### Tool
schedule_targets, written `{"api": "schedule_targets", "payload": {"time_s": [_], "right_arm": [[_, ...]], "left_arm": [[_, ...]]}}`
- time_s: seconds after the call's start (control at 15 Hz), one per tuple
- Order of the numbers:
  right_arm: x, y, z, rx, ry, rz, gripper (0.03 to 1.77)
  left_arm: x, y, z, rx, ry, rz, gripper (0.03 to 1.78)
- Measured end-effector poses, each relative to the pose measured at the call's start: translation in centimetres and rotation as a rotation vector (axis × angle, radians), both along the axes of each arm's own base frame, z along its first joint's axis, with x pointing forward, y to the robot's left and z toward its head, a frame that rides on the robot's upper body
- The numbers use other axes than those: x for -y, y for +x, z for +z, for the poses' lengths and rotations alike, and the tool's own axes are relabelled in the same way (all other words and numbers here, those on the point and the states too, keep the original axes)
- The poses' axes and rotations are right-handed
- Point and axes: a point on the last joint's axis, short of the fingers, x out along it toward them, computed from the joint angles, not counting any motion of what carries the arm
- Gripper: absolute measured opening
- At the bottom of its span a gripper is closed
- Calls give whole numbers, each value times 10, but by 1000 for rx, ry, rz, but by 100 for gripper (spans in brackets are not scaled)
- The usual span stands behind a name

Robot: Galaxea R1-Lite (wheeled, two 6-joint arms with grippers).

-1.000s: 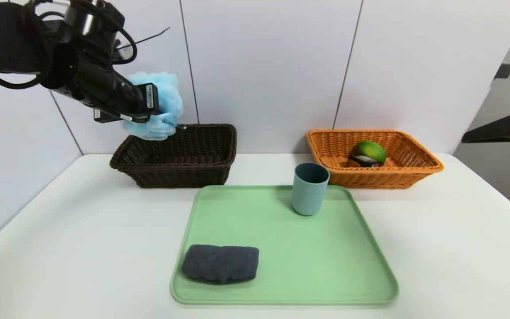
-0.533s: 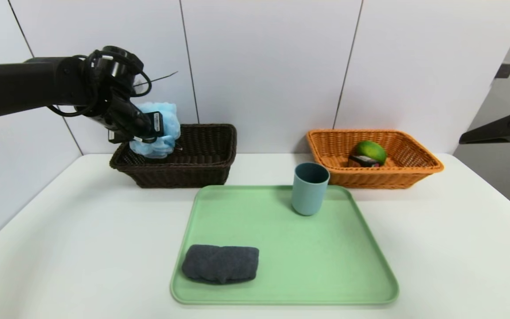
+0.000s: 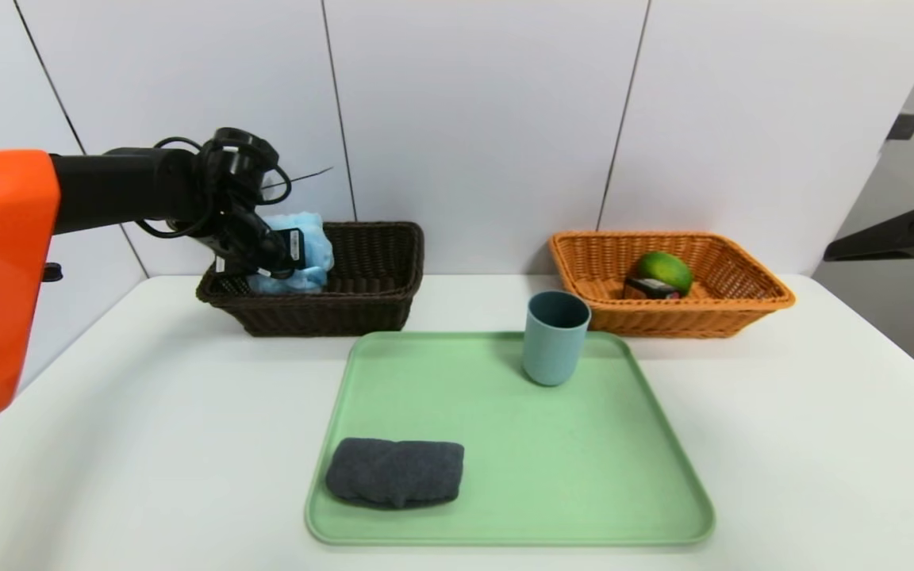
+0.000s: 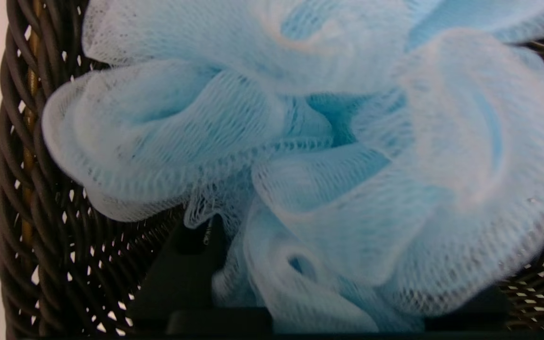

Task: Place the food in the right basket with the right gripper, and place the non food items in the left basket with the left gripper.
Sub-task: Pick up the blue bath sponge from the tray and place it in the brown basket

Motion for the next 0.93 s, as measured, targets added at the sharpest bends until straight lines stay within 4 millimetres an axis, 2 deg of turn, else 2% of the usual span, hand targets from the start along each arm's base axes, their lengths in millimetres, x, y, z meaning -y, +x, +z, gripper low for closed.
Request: {"api": "schedule_targets", "payload": {"time_s": [0.27,0.53,0.67,0.93], "right_arm": [[1,2,-3,-15,0,-6,171],[0,6,-5,-26,-2,-5,171],[0,7,-6,-31,-1,-4,171],[0,8,-9,-46,0,-2,171]], "left_arm": [[2,6,-6,15,-1,-2,127],[1,5,-2,25,1,-3,144],[1,-1,11,55,-3,-5,150],[9,-28,55,153,-14,-49,158]]}}
